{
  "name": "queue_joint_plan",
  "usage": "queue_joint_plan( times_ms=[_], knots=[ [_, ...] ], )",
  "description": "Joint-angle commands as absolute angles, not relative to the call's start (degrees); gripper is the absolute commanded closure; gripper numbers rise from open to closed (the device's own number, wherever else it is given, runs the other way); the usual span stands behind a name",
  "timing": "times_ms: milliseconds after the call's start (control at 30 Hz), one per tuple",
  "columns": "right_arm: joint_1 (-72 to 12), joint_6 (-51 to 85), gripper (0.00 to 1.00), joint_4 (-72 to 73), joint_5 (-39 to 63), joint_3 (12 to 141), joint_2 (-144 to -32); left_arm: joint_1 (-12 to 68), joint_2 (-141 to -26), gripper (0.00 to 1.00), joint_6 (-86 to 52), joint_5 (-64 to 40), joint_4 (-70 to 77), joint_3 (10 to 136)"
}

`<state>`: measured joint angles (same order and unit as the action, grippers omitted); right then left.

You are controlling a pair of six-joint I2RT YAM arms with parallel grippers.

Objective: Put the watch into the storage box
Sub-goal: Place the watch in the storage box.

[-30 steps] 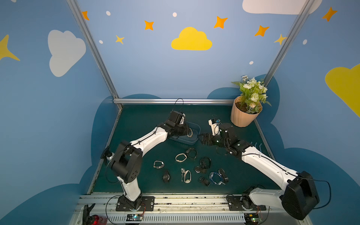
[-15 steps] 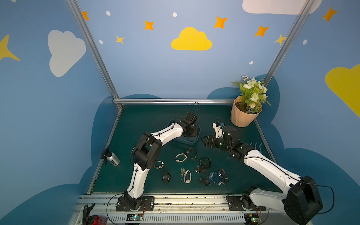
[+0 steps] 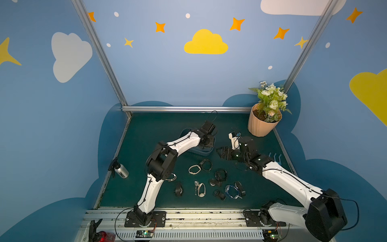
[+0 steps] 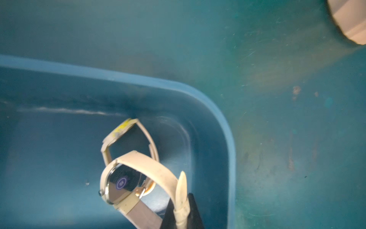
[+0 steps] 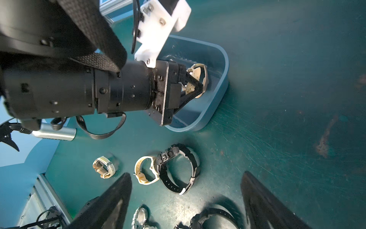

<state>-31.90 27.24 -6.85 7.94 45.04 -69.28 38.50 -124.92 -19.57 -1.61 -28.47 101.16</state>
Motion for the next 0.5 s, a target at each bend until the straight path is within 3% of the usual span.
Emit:
queue_joint_plan(
  times_ms=[0,133,267,467],
  knots=[
    [-31.5,27.8,0.13,-6.4,7.6,44.6,-67.7,38.7,-127.5,0.90,-18.5,-0.4,-30.7,104.0],
    [-31.4,27.8,0.13,-6.6,7.4,44.5,-67.3,38.6,-129.2,0.85,-18.9,-0.7,-31.6,105.7],
    [-31.3,27.8,0.13,-6.9,6.9,44.4,-66.7,38.7,-130.1,0.72,-18.8,-1.3,-32.1,107.1],
    [-30.8,27.3,0.13,-7.7,6.4,45.4,-66.4,38.6,-126.9,0.36,-19.6,-2.1,-30.9,105.8]
  ],
)
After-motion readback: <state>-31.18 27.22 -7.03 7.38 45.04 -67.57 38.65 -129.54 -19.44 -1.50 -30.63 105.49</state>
